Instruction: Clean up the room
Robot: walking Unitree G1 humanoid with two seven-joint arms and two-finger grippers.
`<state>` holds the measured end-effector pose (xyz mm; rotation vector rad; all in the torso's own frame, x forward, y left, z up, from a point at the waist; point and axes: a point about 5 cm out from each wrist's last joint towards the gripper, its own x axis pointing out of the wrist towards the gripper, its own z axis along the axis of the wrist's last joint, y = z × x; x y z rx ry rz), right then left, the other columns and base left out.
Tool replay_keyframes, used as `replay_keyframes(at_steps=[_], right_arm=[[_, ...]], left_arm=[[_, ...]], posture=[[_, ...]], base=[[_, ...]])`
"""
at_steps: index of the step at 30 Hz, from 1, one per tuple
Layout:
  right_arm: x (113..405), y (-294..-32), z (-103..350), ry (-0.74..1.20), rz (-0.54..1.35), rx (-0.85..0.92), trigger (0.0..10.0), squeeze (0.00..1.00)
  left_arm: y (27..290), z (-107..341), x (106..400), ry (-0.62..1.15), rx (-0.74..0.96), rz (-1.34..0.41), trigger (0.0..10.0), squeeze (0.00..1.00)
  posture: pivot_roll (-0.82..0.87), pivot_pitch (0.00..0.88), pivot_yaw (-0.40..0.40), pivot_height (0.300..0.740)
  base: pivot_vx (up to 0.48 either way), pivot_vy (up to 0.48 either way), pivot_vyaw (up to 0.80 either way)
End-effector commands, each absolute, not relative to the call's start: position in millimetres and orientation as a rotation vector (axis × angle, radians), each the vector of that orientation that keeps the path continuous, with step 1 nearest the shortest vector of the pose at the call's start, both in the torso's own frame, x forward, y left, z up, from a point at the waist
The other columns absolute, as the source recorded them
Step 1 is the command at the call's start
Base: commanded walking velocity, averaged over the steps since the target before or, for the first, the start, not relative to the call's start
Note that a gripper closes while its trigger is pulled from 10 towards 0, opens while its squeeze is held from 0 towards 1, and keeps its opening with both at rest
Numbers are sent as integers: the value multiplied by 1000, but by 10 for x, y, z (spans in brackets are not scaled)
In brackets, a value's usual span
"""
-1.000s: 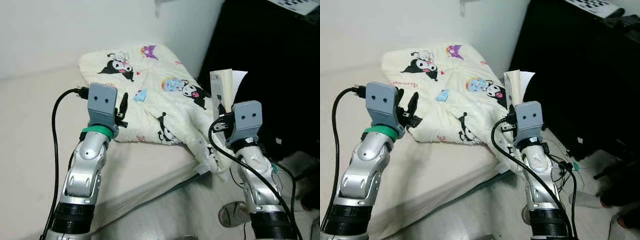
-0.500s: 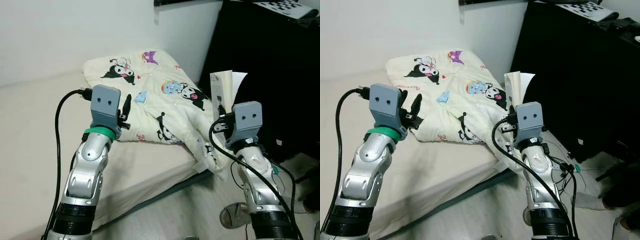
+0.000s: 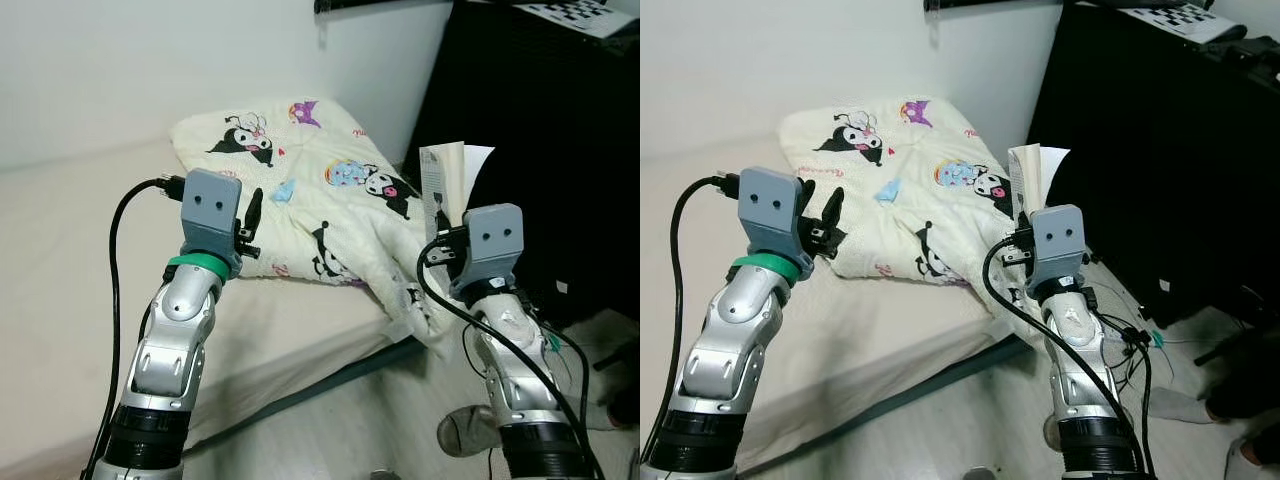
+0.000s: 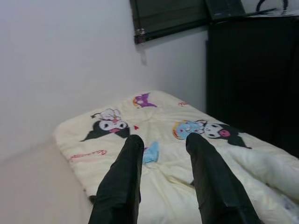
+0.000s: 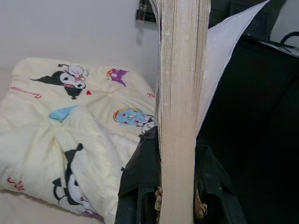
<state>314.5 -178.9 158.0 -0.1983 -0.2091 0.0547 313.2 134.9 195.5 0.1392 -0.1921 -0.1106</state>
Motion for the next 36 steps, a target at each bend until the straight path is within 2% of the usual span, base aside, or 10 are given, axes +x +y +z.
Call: replay_keyframes(at_steps=[1, 5, 14, 29, 36], right_arm=[[3133, -1781, 1589, -231, 53, -192, 10000, 0], [3133, -1779, 1587, -231, 54, -191, 10000, 0], [3131, -1774, 1582, -230, 54, -189, 10000, 0], [3125, -1768, 1563, -226, 55, -187, 10000, 0], [3123, -1768, 1553, -222, 58, -188, 10000, 0]], left_arm=[[1370, 1897, 3131, -166, 131, -105, 10000, 0], [1380, 1905, 3132, -169, 119, -97, 10000, 0], [1385, 1911, 3130, -173, 127, -95, 10000, 0], [1401, 1905, 3136, -167, 122, -88, 10000, 0], [1392, 1916, 3124, -181, 134, -93, 10000, 0]], posture=[[-67, 0, 23, 708], [-66, 0, 22, 708], [-65, 0, 26, 708], [-63, 0, 26, 708], [-63, 0, 26, 708]], base=[[0, 277, 0], [0, 424, 0], [0, 0, 0], [0, 419, 0], [0, 0, 0]])
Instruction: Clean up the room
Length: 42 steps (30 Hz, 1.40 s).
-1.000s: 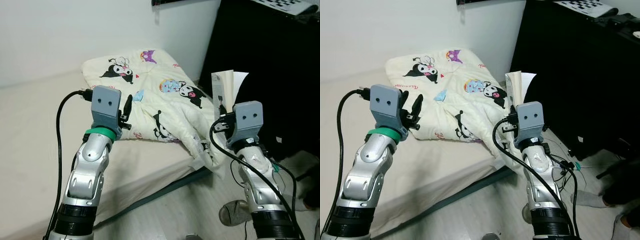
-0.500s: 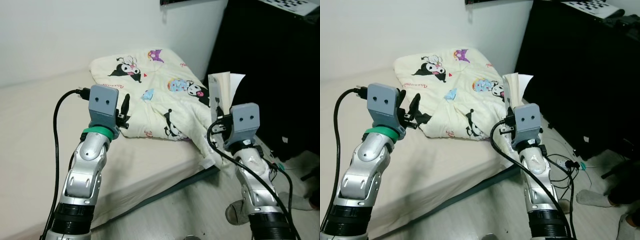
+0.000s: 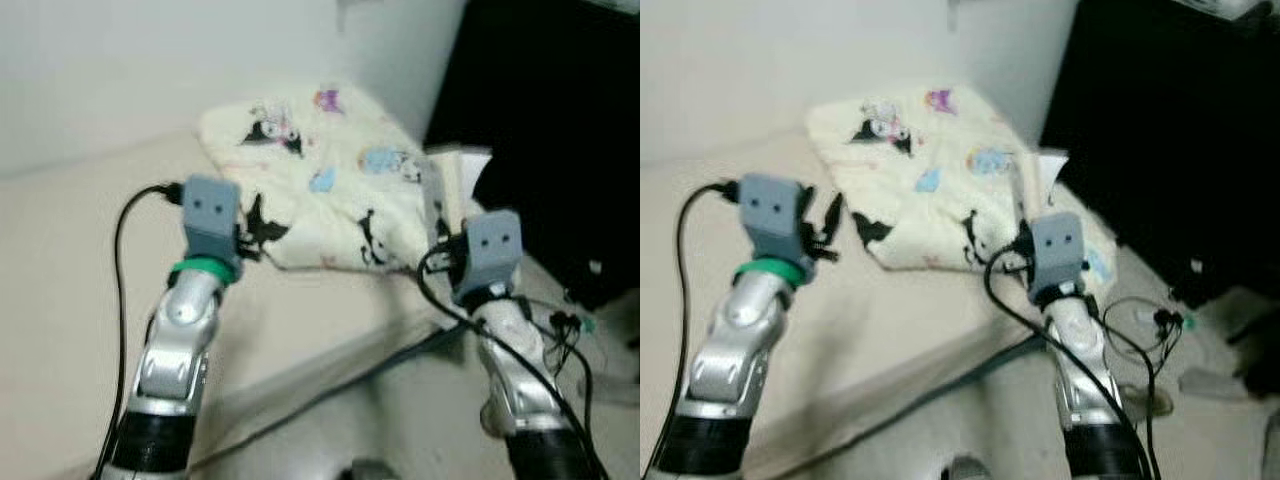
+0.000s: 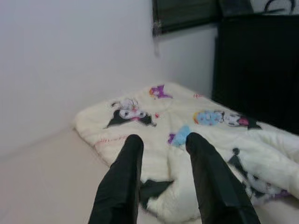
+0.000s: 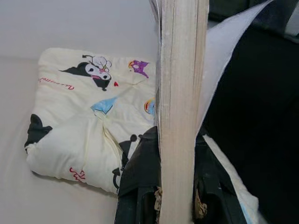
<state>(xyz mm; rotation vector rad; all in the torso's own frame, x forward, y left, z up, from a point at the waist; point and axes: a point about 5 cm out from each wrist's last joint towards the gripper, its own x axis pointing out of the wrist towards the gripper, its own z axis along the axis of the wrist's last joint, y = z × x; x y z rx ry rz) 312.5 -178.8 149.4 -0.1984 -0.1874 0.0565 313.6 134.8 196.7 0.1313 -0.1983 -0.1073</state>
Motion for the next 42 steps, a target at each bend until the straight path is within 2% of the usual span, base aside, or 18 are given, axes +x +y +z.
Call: replay_keyframes(at_steps=[1, 9, 38, 42], right_arm=[[3123, -1768, 1552, -222, 58, -188, 10000, 0], [3114, -1751, 1552, -226, 71, -202, 10000, 0], [3125, -1713, 1567, -240, 95, -202, 10000, 0], [3124, -1722, 1565, -245, 84, -176, 10000, 0]], left_arm=[[1389, 1916, 3122, -182, 135, -94, 10000, 0], [1382, 1912, 3118, -181, 132, -100, 10000, 0], [1372, 1905, 3124, -175, 129, -107, 10000, 0], [1366, 1899, 3127, -171, 123, -113, 10000, 0]], posture=[[-63, 0, 26, 708], [-65, 0, 28, 708], [-63, 0, 27, 708], [-64, 0, 29, 708]], base=[[0, 0, 0], [0, 0, 0], [0, 0, 788], [0, 63, 0]])
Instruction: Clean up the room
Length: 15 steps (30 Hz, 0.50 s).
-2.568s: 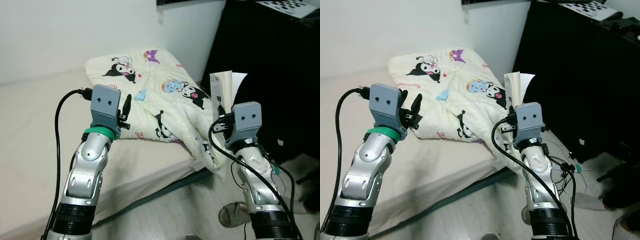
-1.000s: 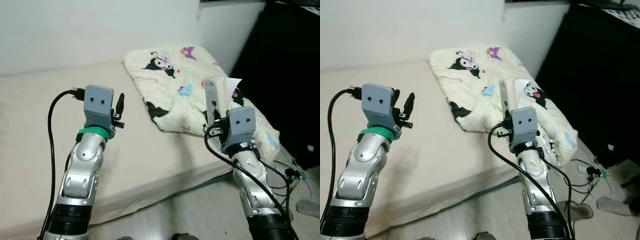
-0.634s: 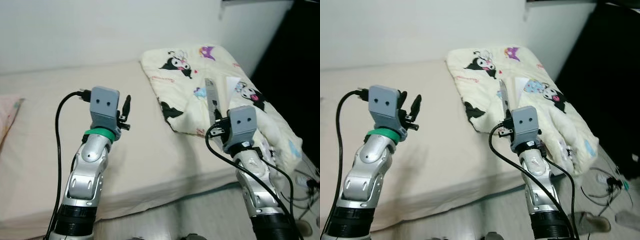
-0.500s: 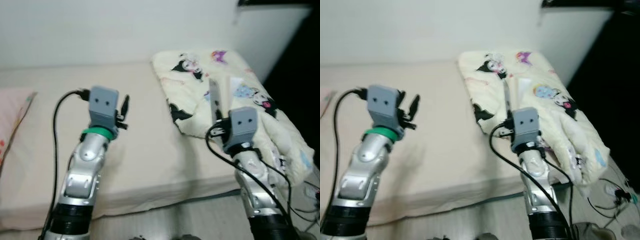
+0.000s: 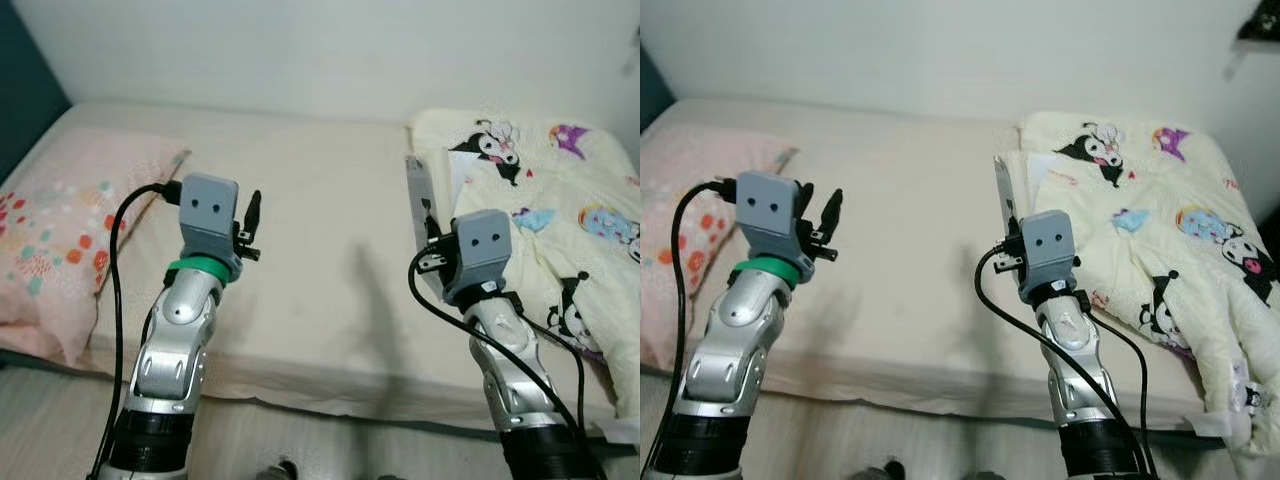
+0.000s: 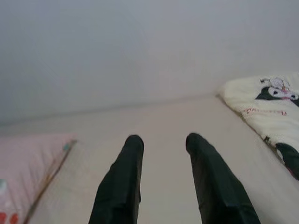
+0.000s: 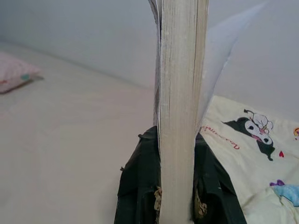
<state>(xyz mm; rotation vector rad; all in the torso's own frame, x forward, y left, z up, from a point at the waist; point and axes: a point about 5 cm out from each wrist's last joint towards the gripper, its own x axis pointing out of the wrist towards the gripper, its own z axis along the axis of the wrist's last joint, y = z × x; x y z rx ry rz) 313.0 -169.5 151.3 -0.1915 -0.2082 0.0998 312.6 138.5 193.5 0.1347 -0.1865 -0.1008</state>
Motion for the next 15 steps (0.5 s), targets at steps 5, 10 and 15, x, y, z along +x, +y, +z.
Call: replay_keyframes(at_steps=[5, 10, 15], right_arm=[[3125, -1718, 1565, -246, 81, -173, 10000, 0], [3124, -1716, 1561, -245, 80, -170, 10000, 0], [3129, -1705, 1553, -241, 80, -167, 10000, 0]], left_arm=[[1376, 1900, 3133, -172, 121, -113, 10000, 0], [1375, 1901, 3140, -172, 123, -115, 10000, 0], [1342, 1928, 3203, -184, 134, -126, 10000, 0]], posture=[[-63, 0, 32, 708], [-63, 0, 35, 708], [-61, 0, 35, 708]], base=[[0, 313, 0], [0, 338, 0], [0, 341, 0]])
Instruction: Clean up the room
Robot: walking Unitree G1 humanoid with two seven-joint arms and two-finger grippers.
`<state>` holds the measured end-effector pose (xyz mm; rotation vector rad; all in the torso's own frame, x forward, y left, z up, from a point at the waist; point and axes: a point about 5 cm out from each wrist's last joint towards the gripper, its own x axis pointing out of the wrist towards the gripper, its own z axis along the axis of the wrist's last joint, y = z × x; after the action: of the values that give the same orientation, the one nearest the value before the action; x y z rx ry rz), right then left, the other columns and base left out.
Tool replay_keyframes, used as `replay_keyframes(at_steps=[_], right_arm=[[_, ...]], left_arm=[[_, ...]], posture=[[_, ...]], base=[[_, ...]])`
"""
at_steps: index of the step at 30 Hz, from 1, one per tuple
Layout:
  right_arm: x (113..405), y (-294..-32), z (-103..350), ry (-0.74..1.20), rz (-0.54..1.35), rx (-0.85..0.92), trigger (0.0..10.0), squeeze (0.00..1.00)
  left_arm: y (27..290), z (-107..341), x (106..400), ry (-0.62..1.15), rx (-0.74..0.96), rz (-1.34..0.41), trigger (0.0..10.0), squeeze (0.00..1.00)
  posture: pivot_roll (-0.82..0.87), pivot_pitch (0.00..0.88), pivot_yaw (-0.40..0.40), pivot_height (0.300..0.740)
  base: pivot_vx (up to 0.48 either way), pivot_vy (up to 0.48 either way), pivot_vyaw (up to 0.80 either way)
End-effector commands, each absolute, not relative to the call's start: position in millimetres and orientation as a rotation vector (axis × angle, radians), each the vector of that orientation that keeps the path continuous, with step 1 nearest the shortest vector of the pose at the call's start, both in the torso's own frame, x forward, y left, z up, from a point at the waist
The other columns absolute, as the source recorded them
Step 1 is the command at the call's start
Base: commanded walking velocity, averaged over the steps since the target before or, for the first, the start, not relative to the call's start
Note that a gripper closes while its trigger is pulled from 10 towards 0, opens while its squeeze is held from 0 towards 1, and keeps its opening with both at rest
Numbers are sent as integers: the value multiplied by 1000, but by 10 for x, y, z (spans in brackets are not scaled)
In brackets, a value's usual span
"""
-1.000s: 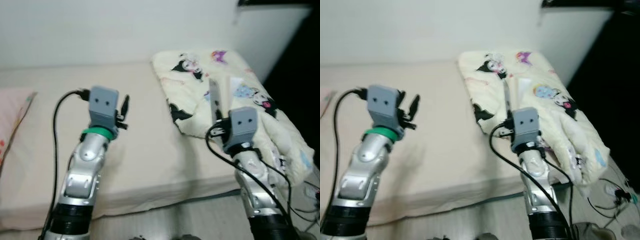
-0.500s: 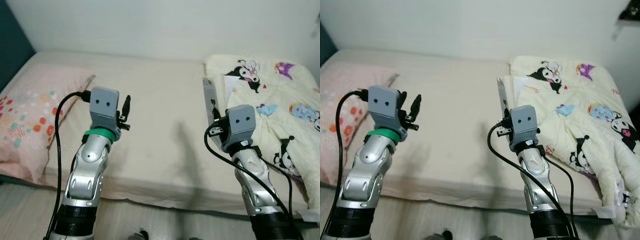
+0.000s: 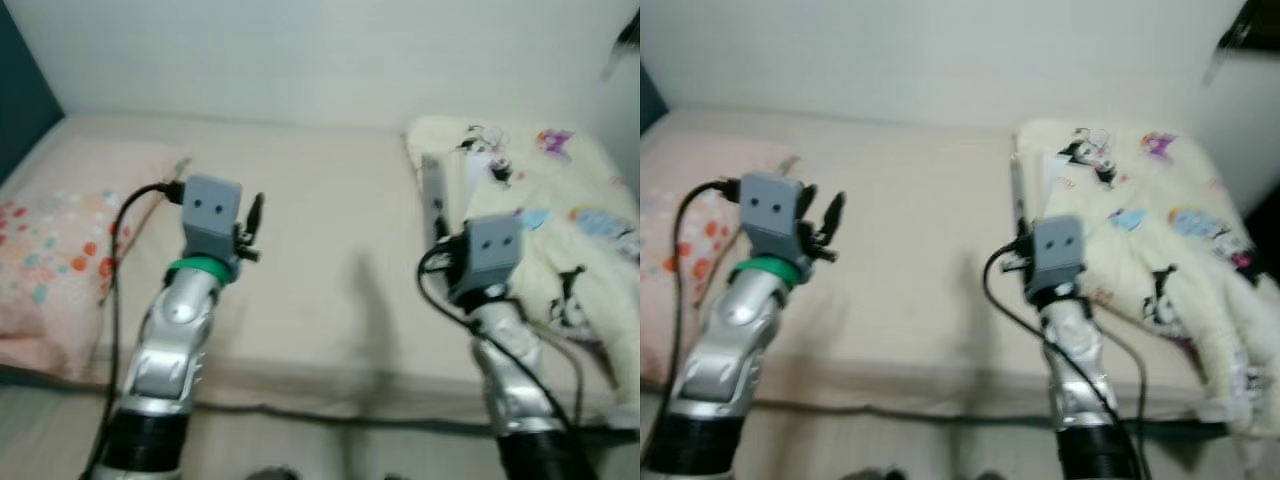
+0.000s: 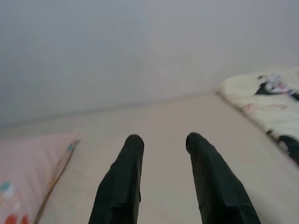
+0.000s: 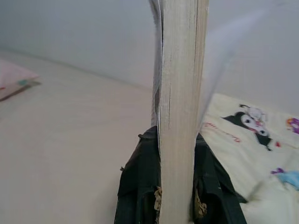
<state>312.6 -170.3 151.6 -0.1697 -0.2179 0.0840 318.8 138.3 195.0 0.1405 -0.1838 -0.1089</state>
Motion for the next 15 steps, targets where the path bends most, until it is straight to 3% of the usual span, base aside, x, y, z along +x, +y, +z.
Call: replay_keyframes(at_steps=[1, 15], right_arm=[[3129, -1705, 1553, -241, 80, -167, 10000, 0], [3110, -1730, 1546, -242, 65, -164, 10000, 0]], left_arm=[[1342, 1928, 3203, -184, 134, -126, 10000, 0], [1264, 1967, 3261, -201, 141, -156, 10000, 0]], posture=[[-61, 0, 35, 708], [-76, 0, 47, 708]], base=[[0, 337, 0], [0, 327, 0]])
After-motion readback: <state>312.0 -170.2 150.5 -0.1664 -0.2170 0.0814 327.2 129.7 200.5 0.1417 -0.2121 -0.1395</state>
